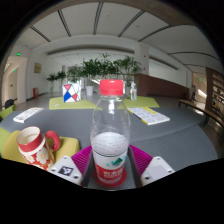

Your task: Pour water

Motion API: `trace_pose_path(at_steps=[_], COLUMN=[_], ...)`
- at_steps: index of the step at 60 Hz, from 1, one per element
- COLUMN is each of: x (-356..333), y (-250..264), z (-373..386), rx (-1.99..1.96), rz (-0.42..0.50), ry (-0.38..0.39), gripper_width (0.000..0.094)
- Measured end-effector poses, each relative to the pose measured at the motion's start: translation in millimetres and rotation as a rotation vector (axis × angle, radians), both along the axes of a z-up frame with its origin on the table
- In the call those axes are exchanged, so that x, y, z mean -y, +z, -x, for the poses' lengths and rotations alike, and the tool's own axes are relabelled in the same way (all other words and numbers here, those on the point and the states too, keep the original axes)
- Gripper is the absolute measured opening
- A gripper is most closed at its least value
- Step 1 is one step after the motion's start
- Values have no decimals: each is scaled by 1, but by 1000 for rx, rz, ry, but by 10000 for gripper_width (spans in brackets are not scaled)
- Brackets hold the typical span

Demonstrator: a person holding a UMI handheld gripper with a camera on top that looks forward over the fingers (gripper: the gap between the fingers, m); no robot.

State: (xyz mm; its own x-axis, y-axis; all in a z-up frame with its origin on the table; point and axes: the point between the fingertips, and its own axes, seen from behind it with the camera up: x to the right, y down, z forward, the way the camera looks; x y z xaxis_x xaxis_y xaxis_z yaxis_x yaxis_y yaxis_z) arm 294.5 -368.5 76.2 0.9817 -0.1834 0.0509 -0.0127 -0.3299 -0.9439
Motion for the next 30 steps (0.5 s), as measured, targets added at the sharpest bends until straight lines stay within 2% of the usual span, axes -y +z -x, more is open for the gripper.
trace_pose_path(at_steps=[4, 7, 11, 22, 30], x=[15, 30, 51, 138, 206], y=[1, 3, 17, 65, 101], z=[-3, -12, 6, 39, 71], rx=[4, 0, 4, 48, 38], rz=[60, 91, 94, 130, 115], ry=[-44, -60, -63, -65, -62], gripper_width=[876, 833, 870, 852, 856])
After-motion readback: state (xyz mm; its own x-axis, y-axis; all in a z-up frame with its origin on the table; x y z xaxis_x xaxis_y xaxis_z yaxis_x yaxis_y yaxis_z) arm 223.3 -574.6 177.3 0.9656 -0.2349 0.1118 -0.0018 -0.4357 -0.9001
